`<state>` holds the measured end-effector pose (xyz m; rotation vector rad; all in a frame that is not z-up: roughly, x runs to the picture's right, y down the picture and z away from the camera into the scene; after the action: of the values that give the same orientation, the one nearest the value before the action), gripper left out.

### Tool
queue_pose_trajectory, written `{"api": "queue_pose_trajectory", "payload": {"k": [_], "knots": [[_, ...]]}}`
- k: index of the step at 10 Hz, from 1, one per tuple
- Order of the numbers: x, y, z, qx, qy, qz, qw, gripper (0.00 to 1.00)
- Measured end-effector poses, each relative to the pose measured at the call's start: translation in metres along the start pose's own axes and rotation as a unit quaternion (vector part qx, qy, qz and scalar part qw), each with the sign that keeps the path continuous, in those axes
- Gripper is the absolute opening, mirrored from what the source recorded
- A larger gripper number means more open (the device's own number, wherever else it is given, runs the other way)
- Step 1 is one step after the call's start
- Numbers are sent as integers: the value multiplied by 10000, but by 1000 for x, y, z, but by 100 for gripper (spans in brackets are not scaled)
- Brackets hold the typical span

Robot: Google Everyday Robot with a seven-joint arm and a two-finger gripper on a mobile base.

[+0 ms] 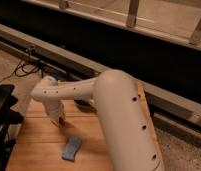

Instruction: Drag the pepper across the table

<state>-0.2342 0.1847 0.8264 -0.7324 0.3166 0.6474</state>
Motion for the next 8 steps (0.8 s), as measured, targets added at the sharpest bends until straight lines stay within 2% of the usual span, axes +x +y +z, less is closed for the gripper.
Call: {"api": "queue_pose_trajectory", "payload": {"k": [6, 8], "knots": [[-12, 27, -5, 92, 125, -295, 9994, 16], [-8, 26, -6, 122, 166, -328, 9992, 16]]}}
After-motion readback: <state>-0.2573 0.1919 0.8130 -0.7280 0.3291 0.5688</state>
